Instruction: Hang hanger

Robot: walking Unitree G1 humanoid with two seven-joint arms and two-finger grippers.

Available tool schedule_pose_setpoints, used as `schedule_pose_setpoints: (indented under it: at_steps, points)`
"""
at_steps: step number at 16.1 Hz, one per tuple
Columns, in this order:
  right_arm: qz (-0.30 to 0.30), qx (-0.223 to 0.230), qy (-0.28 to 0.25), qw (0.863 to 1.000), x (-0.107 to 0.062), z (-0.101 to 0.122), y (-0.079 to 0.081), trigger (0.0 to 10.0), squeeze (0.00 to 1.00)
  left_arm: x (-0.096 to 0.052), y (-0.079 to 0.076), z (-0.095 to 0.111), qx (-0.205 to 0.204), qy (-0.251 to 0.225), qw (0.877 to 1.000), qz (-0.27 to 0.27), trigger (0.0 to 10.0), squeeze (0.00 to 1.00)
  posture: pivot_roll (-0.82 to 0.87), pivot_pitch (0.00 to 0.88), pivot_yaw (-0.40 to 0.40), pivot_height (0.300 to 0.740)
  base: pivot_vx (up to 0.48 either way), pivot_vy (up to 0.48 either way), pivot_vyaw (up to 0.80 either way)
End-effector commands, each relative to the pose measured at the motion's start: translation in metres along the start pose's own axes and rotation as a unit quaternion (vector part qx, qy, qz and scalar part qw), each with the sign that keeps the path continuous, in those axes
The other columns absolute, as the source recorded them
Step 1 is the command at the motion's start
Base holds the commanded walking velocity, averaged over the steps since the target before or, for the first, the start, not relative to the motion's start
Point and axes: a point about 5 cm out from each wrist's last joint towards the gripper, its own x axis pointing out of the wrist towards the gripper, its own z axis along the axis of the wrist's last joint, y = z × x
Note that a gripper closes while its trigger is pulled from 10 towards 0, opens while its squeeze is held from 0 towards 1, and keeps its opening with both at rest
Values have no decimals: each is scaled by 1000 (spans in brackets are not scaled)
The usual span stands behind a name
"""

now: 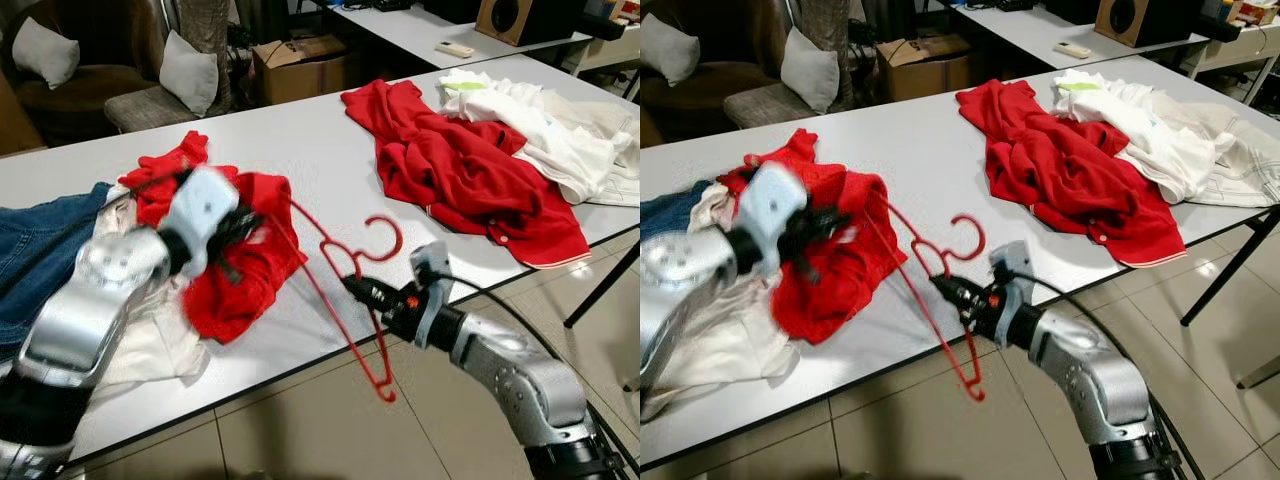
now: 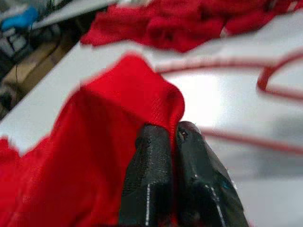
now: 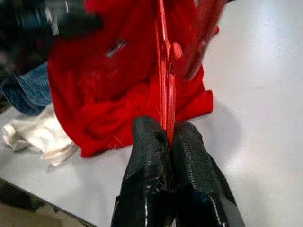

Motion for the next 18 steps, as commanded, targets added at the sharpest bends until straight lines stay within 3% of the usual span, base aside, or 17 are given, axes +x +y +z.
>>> schedule_pose_setpoints:
  at_steps: [1,4,5,7,12,13,14,18]
  points:
    - [10,6,-7,1000,0,3,1,10000,0,-3,1,-4,8,16,1000,-2,10000,1000,-60,0,28,740,0,0,0]
    - [13,11,0,1000,2,-1,2,10000,0,-7,0,-11,21,42,999,3,10000,1000,-59,0,27,740,0,0,0]
    - [14,15,0,1000,2,-1,2,10000,0,-10,0,-17,35,61,998,2,10000,0,-59,0,26,740,0,0,0]
    - [14,17,-4,1000,2,0,1,10000,0,-16,3,-25,49,88,995,8,10000,0,-61,0,27,740,0,0,0]
    - [21,21,-9,1000,2,1,2,10000,0,-30,4,-44,33,153,988,13,10000,0,-50,0,23,740,0,0,0]
    - [21,22,-9,999,3,1,2,10000,0,-31,5,-45,28,158,987,16,4275,0,-50,0,23,740,0,0,0]
    - [22,24,-13,999,3,2,1,10000,0,-32,5,-49,11,164,986,18,0,0,-50,0,27,740,0,0,0]
    - [19,32,-21,999,3,3,2,10000,0,-32,-2,-47,-27,148,989,2,0,0,-53,0,37,740,0,0,0]
